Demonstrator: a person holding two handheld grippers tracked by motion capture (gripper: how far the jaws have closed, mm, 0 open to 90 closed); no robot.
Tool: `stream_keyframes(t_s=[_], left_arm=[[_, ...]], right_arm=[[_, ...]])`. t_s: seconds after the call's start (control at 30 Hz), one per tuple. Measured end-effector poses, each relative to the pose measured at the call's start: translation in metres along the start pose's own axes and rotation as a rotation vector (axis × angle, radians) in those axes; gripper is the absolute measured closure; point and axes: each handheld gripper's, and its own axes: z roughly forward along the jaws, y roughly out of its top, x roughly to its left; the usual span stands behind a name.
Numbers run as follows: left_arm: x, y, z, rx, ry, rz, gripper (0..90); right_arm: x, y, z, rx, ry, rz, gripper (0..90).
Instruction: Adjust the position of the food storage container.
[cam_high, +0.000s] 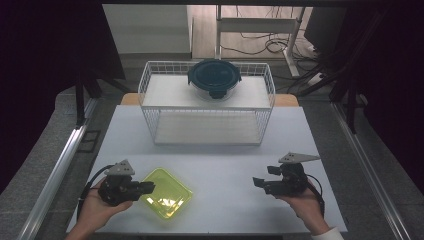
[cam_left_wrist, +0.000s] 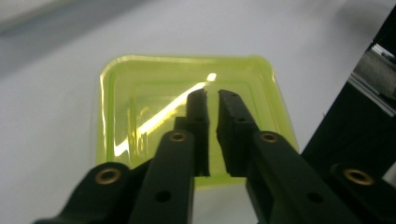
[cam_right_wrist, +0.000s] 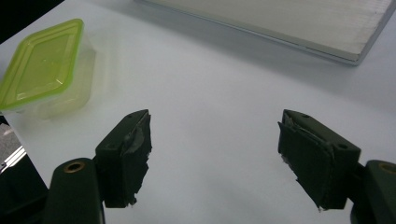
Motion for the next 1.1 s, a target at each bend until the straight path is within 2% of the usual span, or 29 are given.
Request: stream_keyframes(t_s=[0.2,0.23,0.27,0.33,0.43,0.47,0.5,0.53,0.6,0.77,0.97,1.1], left_arm=[[0.002,-0.011,-0.005,0.028,-0.004,-0.007,89.2],[0.000,-0.017,-0.007,0.058,-0.002,0.002,89.2],[0.000,-0.017,-0.007,0.058,-0.002,0.002,89.2],[-0.003,-0.028,-0.008,0.106,-0.009,0.010,89.3],[-0.006,-0.038,-0.004,0.149,-0.005,0.016,89.2],[-0.006,-0.038,-0.004,0.149,-0.005,0.016,89.2],[-0.007,-0.043,0.002,0.174,-0.008,0.020,89.3],[-0.007,-0.043,0.002,0.174,-0.008,0.020,89.3],[-0.011,-0.046,0.013,0.203,-0.013,0.032,89.3],[-0.016,-0.042,0.029,0.240,-0.019,0.032,89.3],[-0.021,-0.034,0.040,0.246,-0.029,0.036,89.0],[-0.023,-0.030,0.047,0.256,-0.037,0.034,89.1]], right_arm=[[0.000,0.000,0.001,0.003,-0.001,0.001,25.5],[0.000,-0.001,0.001,0.004,-0.001,0.002,25.4],[0.000,-0.001,0.001,0.004,-0.001,0.002,25.4],[0.000,-0.001,0.002,0.008,-0.001,0.003,25.4],[0.001,-0.001,0.003,0.015,0.000,0.003,25.4],[0.001,-0.001,0.003,0.015,0.000,0.003,25.4],[0.001,-0.001,0.003,0.015,-0.001,0.002,25.4],[0.001,-0.001,0.003,0.015,-0.001,0.002,25.4],[0.002,-0.001,0.004,0.017,0.002,0.001,25.4],[0.002,-0.002,0.005,0.024,0.002,0.000,25.4],[0.000,-0.003,0.005,0.027,0.000,0.010,25.4],[0.001,-0.002,0.005,0.030,-0.002,-0.001,25.4]])
